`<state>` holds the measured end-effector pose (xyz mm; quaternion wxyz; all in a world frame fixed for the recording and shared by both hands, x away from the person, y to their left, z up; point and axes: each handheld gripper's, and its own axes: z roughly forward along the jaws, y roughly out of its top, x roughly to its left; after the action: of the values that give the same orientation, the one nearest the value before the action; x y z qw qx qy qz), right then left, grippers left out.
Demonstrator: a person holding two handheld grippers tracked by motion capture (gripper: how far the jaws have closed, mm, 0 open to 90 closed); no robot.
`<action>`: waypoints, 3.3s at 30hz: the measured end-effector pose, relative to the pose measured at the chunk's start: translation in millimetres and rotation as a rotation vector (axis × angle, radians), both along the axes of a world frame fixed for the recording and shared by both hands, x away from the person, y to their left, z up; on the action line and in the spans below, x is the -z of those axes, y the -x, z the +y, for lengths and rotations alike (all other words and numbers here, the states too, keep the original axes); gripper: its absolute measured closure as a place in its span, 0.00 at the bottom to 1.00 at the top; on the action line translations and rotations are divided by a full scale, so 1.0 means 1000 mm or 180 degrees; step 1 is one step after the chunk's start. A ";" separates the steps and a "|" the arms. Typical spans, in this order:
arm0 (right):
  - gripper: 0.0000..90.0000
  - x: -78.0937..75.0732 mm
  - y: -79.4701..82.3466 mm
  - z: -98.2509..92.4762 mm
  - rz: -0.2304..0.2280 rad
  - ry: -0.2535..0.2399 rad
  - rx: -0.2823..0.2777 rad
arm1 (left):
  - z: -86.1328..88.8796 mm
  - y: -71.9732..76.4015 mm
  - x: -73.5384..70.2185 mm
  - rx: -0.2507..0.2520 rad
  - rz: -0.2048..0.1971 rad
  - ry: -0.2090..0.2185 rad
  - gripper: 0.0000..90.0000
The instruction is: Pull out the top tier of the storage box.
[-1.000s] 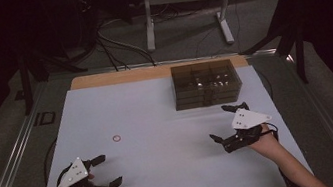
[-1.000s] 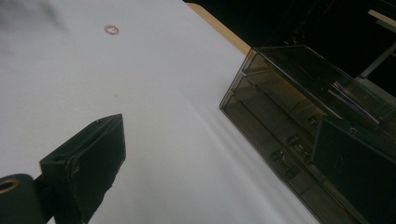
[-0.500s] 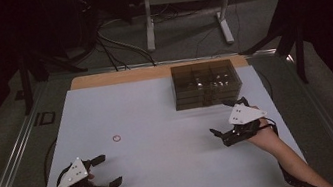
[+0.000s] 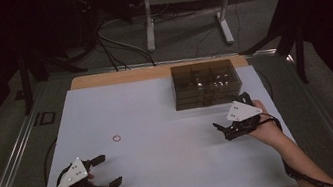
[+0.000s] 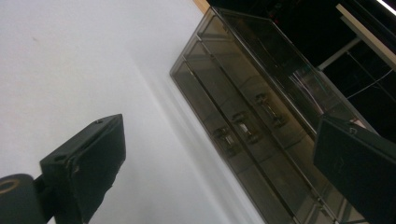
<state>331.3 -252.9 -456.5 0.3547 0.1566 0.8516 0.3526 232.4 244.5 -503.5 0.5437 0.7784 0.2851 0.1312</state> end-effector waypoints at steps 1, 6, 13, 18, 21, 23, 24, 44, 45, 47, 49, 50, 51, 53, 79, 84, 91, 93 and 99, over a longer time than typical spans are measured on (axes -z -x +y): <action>0.04 0.000 -0.001 0.001 -0.0015 0.0029 0.0007 | 0.000 0.000 0.000 0.0000 -0.0003 0.0001 0.06; 0.04 0.003 -0.003 0.003 -0.0115 0.0190 0.0032 | 0.000 0.000 0.000 0.0000 -0.0001 0.0002 0.06; 0.04 0.005 -0.008 0.005 -0.0213 0.0434 0.0067 | 0.001 0.000 0.000 -0.0001 -0.0009 0.0011 0.06; 0.04 0.005 -0.011 0.006 -0.0266 0.0568 0.0099 | 0.000 0.000 0.000 0.0001 -0.0004 0.0017 0.06; 0.04 0.006 -0.013 0.006 -0.0318 0.0675 0.0123 | 0.000 0.000 0.000 -0.0002 -0.0004 0.0026 0.06; 0.04 0.007 -0.015 0.007 -0.0357 0.0738 0.0136 | 0.000 0.000 0.000 0.0002 -0.0002 0.0018 0.06; 0.04 0.008 -0.015 0.007 -0.0355 0.0754 0.0142 | 0.001 0.000 0.000 0.0002 -0.0005 0.0016 0.06; 0.04 0.017 -0.025 0.019 -0.0570 0.1401 0.0201 | 0.001 0.001 0.000 0.0004 -0.0009 0.0013 0.06; 0.04 0.017 -0.025 0.020 -0.0572 0.1426 0.0210 | 0.001 0.001 0.000 0.0008 -0.0006 0.0012 0.06; 0.04 0.018 -0.026 0.021 -0.0595 0.1493 0.0222 | 0.001 0.001 0.000 0.0007 -0.0007 0.0008 0.06; 0.04 0.019 -0.026 0.022 -0.0619 0.1586 0.0248 | 0.001 0.000 0.000 0.0006 -0.0007 0.0013 0.06; 0.06 0.020 -0.027 0.023 -0.0625 0.1606 0.0252 | 0.001 0.000 0.000 0.0006 -0.0003 0.0013 0.06; 0.07 0.020 -0.027 0.023 -0.0644 0.1634 0.0262 | 0.000 0.001 0.000 0.0009 0.0002 0.0006 0.06; 0.07 0.020 -0.027 0.025 -0.0652 0.1694 0.0274 | 0.000 0.001 0.000 0.0009 0.0001 0.0008 0.06; 0.26 0.033 -0.035 0.046 -0.0927 0.2218 0.0435 | 0.001 0.001 0.000 0.0008 0.0006 0.0031 0.06; 0.36 0.036 -0.038 0.049 -0.0964 0.2279 0.0515 | 0.001 0.001 0.000 0.0001 0.0008 0.0054 0.06; 0.56 0.039 -0.042 0.048 -0.1156 0.2350 0.0494 | 0.001 0.001 0.000 0.0003 0.0011 0.0047 0.06; 0.62 0.040 -0.043 0.048 -0.1233 0.2386 0.0467 | 0.001 0.001 0.000 0.0001 0.0009 0.0043 0.06; 0.74 0.041 -0.049 0.049 -0.1301 0.2455 0.0437 | 0.002 0.001 0.000 -0.0006 0.0010 0.0055 0.06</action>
<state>379.9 -203.9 -497.1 0.5710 -0.0039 0.8209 0.0084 231.8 246.1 -503.3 0.5498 0.7737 0.2877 0.1281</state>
